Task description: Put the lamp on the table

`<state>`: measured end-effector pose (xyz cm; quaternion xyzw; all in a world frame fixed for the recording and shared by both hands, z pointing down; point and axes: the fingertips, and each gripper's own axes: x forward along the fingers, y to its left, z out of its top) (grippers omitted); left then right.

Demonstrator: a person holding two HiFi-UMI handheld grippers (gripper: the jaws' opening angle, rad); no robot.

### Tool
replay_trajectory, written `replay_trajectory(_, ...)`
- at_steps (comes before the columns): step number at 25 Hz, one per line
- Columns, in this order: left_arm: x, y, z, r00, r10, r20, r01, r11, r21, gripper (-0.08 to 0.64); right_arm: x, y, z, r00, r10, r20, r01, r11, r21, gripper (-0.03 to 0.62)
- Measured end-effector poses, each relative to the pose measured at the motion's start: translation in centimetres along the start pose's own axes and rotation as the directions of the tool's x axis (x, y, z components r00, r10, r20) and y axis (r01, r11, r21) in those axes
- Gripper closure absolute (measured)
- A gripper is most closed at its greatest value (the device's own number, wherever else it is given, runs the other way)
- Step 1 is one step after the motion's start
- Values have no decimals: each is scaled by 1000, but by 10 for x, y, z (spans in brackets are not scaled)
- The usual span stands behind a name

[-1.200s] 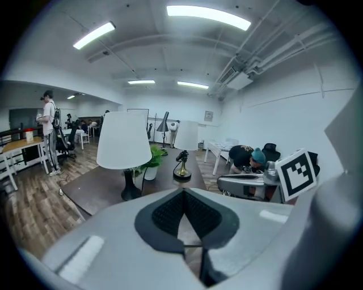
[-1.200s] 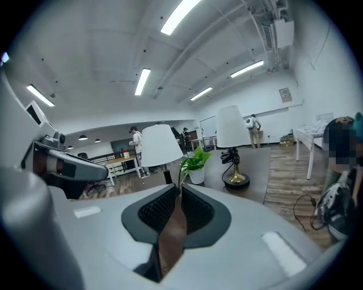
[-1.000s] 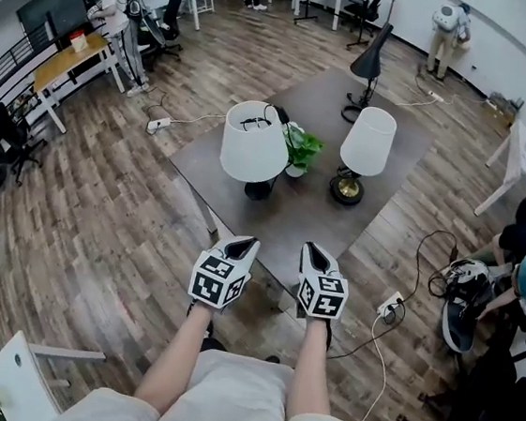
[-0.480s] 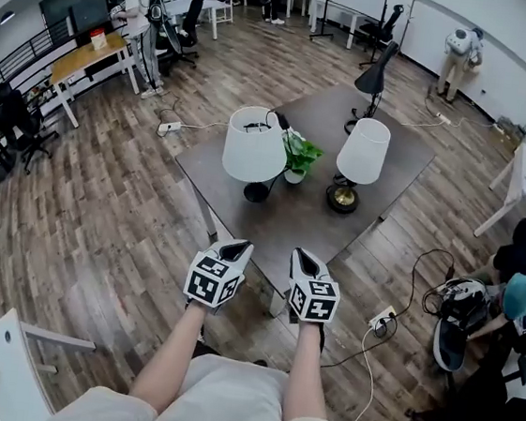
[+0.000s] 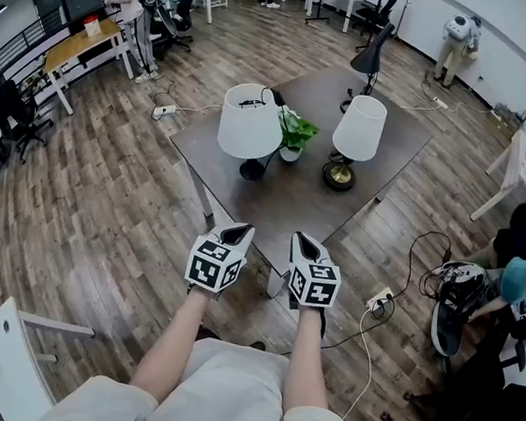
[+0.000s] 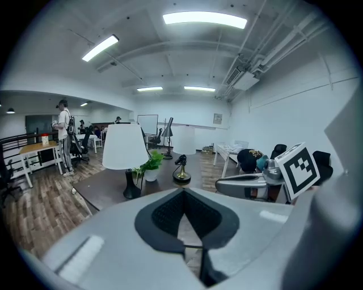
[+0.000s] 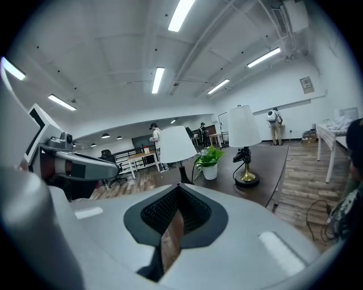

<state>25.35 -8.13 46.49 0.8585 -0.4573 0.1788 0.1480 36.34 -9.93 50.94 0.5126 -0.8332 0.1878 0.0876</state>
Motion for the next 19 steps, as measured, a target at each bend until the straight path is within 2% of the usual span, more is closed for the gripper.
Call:
replay_trajectory(6,-4,-1,-9,1000,3,-3,-3,1000,-6,560,-5,2,-3,1000,-9,-2,9,1000,1,568)
replay_trajectory(19,-27,12,-14,999,6,53,-4,1000,-29,560,-4,23,-7,1000,5,12,-5,1000,-11,569)
